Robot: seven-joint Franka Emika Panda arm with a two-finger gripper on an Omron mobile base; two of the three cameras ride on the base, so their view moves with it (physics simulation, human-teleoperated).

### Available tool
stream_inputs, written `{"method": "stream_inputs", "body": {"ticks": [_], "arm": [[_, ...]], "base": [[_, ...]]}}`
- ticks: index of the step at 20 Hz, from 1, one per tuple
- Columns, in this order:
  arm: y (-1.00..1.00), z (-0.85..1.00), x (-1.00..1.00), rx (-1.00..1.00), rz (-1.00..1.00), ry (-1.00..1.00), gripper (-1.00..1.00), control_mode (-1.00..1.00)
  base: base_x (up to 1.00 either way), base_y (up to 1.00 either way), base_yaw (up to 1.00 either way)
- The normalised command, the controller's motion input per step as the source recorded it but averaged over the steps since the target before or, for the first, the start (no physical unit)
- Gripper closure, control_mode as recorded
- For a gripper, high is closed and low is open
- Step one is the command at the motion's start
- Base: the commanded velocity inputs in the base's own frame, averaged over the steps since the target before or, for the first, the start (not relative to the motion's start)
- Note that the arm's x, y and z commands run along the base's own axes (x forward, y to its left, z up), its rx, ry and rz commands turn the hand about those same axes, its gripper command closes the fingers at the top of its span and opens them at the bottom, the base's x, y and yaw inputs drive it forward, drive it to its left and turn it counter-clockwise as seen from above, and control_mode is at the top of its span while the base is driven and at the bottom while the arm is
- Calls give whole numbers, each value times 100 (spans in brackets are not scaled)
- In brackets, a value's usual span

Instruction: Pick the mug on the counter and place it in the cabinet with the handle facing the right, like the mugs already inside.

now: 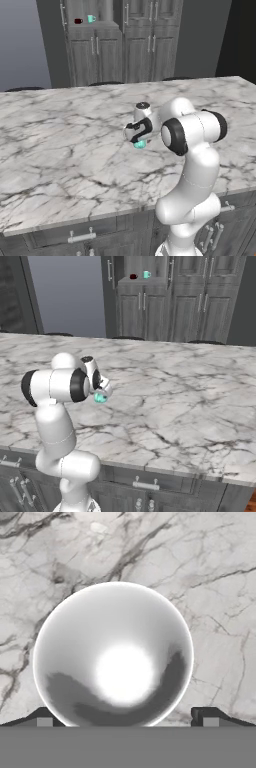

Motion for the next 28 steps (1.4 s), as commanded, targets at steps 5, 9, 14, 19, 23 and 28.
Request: {"method": "stream_inputs", "body": {"ticks": [5, 9, 14, 19, 23, 28], "arm": [[2, -11, 7, 1, 0, 0, 100, -100], [2, -10, 7, 1, 0, 0, 100, -100], [2, -12, 5, 1, 0, 0, 100, -100], [0, 3, -23, 0, 2, 0, 100, -100], [0, 24, -46, -2, 8, 0, 100, -100], [-5, 40, -53, -1, 8, 0, 100, -100]], "base": [[0, 0, 0], [0, 0, 0], [0, 0, 0], [0, 0, 0], [0, 0, 0], [0, 0, 0]]}}
